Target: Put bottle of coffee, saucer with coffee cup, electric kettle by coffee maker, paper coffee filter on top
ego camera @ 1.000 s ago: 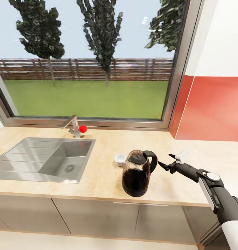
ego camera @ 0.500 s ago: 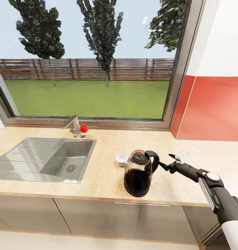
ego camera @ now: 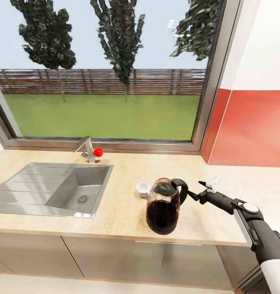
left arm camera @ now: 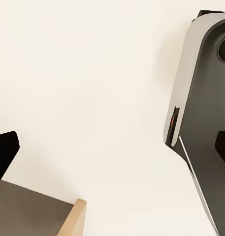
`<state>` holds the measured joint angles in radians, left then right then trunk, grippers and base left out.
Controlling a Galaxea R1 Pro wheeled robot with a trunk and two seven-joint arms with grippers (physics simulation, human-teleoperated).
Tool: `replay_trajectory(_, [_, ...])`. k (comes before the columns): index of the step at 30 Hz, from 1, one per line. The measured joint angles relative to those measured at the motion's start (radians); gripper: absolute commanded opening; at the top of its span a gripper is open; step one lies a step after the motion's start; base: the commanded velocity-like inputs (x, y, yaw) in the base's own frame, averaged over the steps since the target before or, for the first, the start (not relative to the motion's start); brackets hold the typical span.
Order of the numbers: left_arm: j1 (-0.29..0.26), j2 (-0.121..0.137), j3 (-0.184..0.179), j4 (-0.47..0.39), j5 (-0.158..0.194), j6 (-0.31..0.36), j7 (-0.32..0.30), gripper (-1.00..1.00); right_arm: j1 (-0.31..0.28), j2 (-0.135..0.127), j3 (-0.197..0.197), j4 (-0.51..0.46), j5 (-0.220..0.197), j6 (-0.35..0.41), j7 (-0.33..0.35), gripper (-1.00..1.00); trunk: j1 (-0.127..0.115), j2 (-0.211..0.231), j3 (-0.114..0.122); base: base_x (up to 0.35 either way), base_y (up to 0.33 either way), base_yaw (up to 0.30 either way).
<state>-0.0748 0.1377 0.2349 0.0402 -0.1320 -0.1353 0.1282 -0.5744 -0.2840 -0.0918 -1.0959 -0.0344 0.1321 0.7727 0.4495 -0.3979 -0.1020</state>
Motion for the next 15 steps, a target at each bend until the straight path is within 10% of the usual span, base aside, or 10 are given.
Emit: replay_trajectory(15, [0.000, 0.000, 0.001, 0.000, 0.000, 0.000, 0.000, 1.00, 0.000, 0.000, 0.000, 0.000, 0.000, 0.000, 0.000, 1.00, 0.000, 0.000, 0.000, 0.027, 0.017, 0.000])
